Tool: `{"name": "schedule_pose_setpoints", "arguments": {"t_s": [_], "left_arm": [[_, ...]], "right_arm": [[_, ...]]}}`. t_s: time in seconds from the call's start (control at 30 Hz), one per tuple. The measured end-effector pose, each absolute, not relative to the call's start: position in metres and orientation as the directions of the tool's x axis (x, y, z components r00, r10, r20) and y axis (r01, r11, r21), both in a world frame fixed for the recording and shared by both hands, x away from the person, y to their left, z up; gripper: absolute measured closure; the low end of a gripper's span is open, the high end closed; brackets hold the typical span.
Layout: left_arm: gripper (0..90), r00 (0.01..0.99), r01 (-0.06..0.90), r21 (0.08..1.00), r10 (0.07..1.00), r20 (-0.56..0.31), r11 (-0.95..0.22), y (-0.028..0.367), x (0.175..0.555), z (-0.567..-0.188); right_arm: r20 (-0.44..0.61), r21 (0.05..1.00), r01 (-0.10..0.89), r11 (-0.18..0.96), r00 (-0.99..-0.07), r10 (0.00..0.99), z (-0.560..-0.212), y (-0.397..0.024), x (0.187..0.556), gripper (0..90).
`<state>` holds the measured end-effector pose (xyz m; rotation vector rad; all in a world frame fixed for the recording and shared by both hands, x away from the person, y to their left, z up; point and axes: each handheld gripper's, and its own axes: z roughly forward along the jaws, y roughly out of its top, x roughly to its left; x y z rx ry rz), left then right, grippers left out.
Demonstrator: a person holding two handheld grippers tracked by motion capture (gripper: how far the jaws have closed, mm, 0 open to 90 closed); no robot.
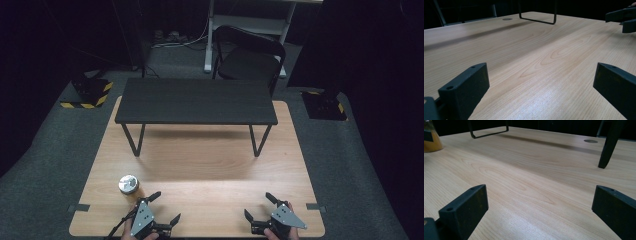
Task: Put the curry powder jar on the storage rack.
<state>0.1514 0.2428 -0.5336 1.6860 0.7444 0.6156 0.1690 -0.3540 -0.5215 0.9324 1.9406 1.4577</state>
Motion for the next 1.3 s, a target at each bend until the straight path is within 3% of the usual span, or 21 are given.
{"name": "schedule_pose_setpoints", "arguments": {"t_s": [0.37, 0.7, 1.1, 1.3], "left_arm": [[0.5, 0.685, 0.134, 0.98, 0.729, 0.016, -0.147, 0.246, 0.148, -0.534], [0.5, 0.689, 0.082, 0.988, 0.724, 0.038, -0.13, 0.243, 0.118, -0.516], [0.5, 0.592, 0.071, 0.993, 0.805, 0.038, -0.099, 0.265, 0.084, -0.51], [0.5, 0.495, 0.072, 0.993, 0.868, 0.043, -0.09, 0.281, 0.07, -0.507]], "right_arm": [[-0.004, 0.963, 0.208, 0.17, -0.621, 0.784, -0.522, -0.355, 0.17, 0.1], [0.0, 0.961, 0.213, 0.174, -0.632, 0.775, -0.521, -0.357, 0.172, 0.1], [0.01, 0.96, 0.222, 0.169, -0.633, 0.774, -0.521, -0.357, 0.173, 0.1], [0.015, 0.959, 0.227, 0.166, -0.63, 0.776, -0.52, -0.357, 0.174, 0.1]]}}
